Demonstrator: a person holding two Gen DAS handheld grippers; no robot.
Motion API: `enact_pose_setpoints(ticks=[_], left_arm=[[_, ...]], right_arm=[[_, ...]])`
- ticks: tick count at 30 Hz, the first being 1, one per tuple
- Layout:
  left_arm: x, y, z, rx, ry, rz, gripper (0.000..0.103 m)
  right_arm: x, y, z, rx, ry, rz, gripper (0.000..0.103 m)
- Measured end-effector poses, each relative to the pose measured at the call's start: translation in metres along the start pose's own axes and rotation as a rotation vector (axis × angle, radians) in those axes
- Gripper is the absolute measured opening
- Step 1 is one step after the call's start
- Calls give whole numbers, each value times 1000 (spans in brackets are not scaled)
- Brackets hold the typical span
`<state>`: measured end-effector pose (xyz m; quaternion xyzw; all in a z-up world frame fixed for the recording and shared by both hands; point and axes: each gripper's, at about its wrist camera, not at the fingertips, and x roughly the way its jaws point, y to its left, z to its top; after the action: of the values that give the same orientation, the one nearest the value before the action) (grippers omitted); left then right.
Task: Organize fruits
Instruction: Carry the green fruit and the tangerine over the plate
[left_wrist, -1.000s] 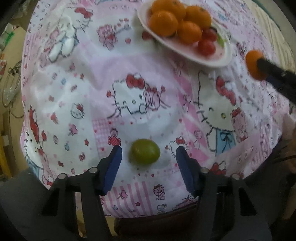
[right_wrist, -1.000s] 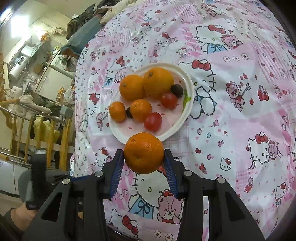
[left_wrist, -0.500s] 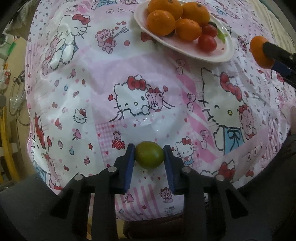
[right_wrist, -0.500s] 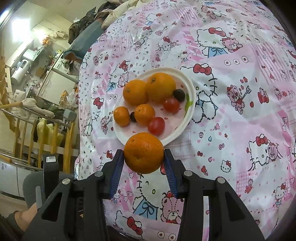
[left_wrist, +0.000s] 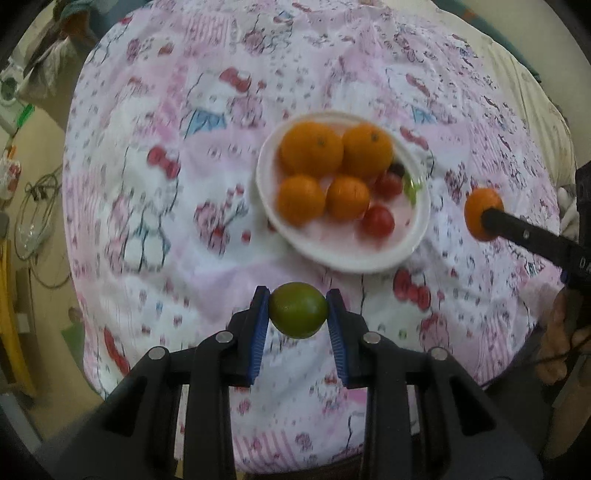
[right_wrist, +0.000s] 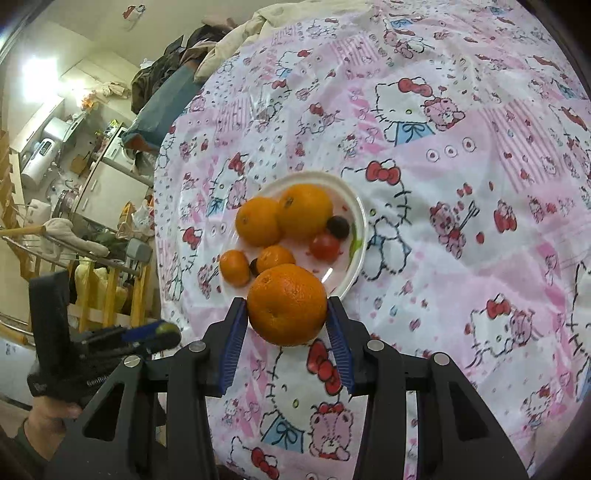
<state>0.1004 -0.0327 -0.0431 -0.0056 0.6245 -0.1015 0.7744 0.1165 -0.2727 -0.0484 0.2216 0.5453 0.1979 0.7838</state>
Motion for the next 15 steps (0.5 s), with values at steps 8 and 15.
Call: enact_pose_setpoints(ticks=[8, 15], left_arm=[[34, -8, 31, 3, 24, -6, 27], [61, -26, 43, 17, 63, -21, 27]], right_arm=[[27, -7, 27, 1, 57, -9, 45], [63, -9, 35, -3, 135, -31, 45]])
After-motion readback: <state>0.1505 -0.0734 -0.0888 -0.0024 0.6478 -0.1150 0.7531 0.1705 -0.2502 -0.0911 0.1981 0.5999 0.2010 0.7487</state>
